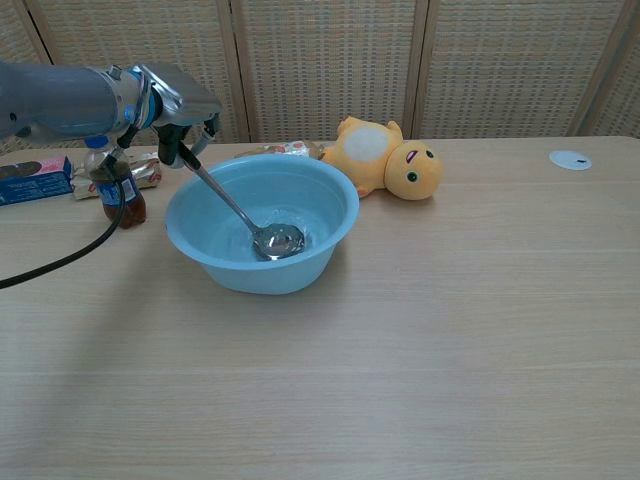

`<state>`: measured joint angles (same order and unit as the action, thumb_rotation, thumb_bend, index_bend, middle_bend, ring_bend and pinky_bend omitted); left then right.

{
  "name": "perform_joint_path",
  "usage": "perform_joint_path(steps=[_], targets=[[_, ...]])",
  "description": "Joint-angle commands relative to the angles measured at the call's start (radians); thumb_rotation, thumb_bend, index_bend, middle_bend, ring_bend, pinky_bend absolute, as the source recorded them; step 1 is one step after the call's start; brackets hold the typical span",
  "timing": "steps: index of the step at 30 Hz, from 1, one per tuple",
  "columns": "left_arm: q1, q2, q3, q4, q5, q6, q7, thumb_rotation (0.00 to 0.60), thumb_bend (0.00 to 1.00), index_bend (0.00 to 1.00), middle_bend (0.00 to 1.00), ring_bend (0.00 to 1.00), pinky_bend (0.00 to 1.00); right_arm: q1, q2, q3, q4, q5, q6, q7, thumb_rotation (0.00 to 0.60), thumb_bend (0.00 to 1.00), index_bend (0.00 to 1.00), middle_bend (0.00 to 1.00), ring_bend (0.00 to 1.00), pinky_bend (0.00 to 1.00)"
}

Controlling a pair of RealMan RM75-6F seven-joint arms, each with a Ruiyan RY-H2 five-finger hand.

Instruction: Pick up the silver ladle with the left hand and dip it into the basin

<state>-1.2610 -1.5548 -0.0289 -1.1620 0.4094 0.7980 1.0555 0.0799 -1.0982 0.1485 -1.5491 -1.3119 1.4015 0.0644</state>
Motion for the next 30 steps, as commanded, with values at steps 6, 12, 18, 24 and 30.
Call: perform_joint_path(steps=[6,12,18,24,30], targets=[[0.006,0.023,-0.031,-0.029,-0.008,-0.005,-0.052,0.6,0.7,0.77,1.0,1.0,1.0,0.001,0.001,-0.001,0.002,0.002,-0.004,0.002,0.6,0.0,0.0,0.0,0.0,0.0],[0.012,0.061,-0.045,-0.062,0.007,-0.008,-0.094,0.6,0.71,0.78,1.0,1.0,1.0,0.001,0.001,-0.002,0.0,0.001,-0.007,-0.001,0.6,0.0,0.0,0.0,0.0,0.0],[0.02,0.145,-0.076,-0.152,0.009,-0.019,-0.157,0.6,0.72,0.79,1.0,1.0,1.0,0.0,0.001,-0.003,-0.002,0.001,-0.003,-0.003,0.6,0.0,0.0,0.0,0.0,0.0],[-0.001,0.246,-0.074,-0.262,-0.048,-0.023,-0.153,0.6,0.73,0.8,1.0,1.0,1.0,-0.002,0.001,-0.004,-0.01,-0.001,0.002,-0.011,0.6,0.0,0.0,0.0,0.0,0.0],[-0.049,0.326,-0.05,-0.348,-0.182,-0.029,-0.117,0.6,0.75,0.81,1.0,1.0,1.0,-0.002,-0.001,-0.006,-0.014,-0.006,0.006,-0.02,0.6,0.0,0.0,0.0,0.0,0.0]])
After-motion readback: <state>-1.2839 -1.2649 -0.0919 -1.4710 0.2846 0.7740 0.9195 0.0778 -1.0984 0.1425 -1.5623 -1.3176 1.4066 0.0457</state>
